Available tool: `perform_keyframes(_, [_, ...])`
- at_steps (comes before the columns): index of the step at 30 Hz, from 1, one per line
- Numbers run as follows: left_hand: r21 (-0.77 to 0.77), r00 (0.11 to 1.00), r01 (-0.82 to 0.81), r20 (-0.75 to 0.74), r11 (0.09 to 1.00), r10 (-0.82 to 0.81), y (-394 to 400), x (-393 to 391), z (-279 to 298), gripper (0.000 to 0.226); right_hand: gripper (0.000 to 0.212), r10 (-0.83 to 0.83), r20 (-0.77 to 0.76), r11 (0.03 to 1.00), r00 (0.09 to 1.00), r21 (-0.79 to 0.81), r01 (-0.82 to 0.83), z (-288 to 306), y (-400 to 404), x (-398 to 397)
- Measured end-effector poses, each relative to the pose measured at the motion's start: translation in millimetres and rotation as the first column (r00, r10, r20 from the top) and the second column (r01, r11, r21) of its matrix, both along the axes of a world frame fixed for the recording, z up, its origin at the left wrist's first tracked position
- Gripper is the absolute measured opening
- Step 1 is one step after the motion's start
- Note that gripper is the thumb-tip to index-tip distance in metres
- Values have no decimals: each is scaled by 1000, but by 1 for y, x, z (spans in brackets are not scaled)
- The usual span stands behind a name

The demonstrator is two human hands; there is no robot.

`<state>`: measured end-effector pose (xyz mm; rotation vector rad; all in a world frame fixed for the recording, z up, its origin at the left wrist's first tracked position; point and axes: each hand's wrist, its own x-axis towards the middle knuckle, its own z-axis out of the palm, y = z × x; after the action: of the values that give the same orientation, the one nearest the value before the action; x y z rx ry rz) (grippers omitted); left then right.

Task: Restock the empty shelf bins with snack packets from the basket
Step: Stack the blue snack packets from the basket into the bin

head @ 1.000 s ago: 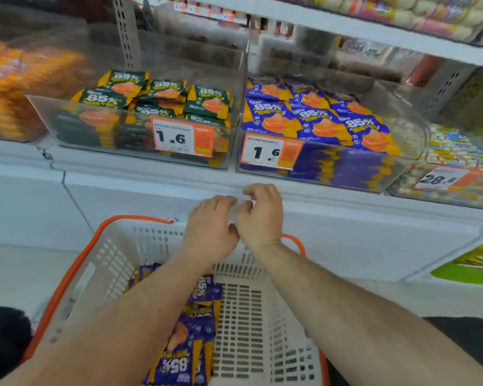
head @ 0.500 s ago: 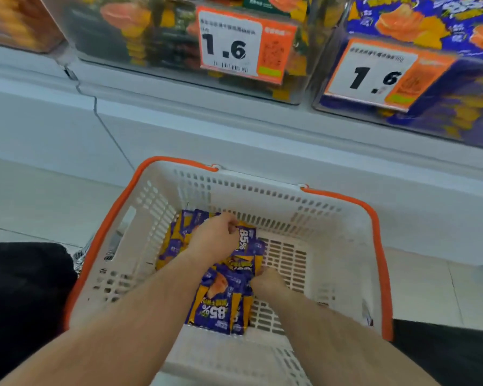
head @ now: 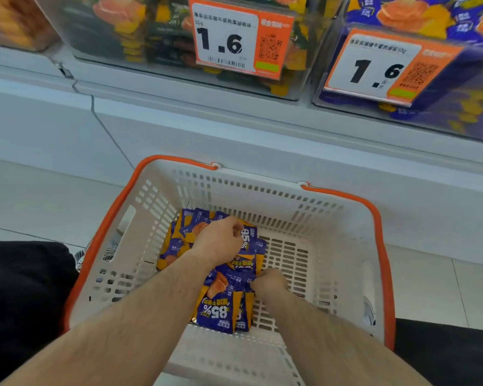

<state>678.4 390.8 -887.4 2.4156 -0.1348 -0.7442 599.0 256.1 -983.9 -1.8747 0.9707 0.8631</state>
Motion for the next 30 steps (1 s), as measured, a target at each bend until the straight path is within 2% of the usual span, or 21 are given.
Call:
perform_keyframes(3, [17,1000,25,4,1000,-25,1,-1,7,30,22,-23,101,991,995,-128,35,15,-4,7])
perform_keyframes(6, [11,999,44,0,999,-44,-2,-2,15,31,13,-36,218,987,975,-144,68,38,-13,14])
perform_keyframes(8, [-12,998,56,-11,998,-56,-7,-1,23,30,13,65,279,987,958,-160,-21,59,-21,22])
perform_keyframes(10, [-28,996,80,-32,996,-81,-14,0,34,32,23,236,325,961,916,-218,-170,82,-30,35])
perform_keyframes(12, [-45,991,114,-71,992,-117,-21,1,44,37,26,432,328,890,840,-305,-338,114,-37,45])
perform_keyframes(14, [-75,981,158,-101,985,-165,-28,2,58,32,22,571,341,811,747,-378,-447,149,-44,54])
perform_keyframes(17, [-241,970,161,-141,957,-199,-39,1,78,10,16,681,367,726,634,-453,-517,210,-51,61])
perform_keyframes(19, [-394,975,120,-124,911,-182,-47,-3,95,10,15,707,389,702,591,-494,-513,244,-56,62])
perform_keyframes(21, [-532,993,33,-82,846,-90,-52,-7,110,8,17,660,485,742,575,-540,-396,267,-62,57])
perform_keyframes(22, [-587,998,-11,-58,809,-28,-54,-8,117,7,18,608,583,778,540,-572,-258,276,-65,51])
perform_keyframes(24, [-709,994,-111,-67,697,90,-56,-10,132,8,18,492,775,810,396,-575,117,292,-69,39])
perform_keyframes(26, [-810,966,-246,-162,532,200,-60,-10,144,15,25,303,913,840,274,-392,375,306,-69,30])
perform_keyframes(28, [-866,925,-341,-239,365,296,-66,-12,154,18,35,50,968,879,247,-160,450,312,-63,24])
perform_keyframes(30, [-887,879,-412,-327,209,346,-72,-14,163,19,32,-99,957,901,274,-30,432,311,-54,17])
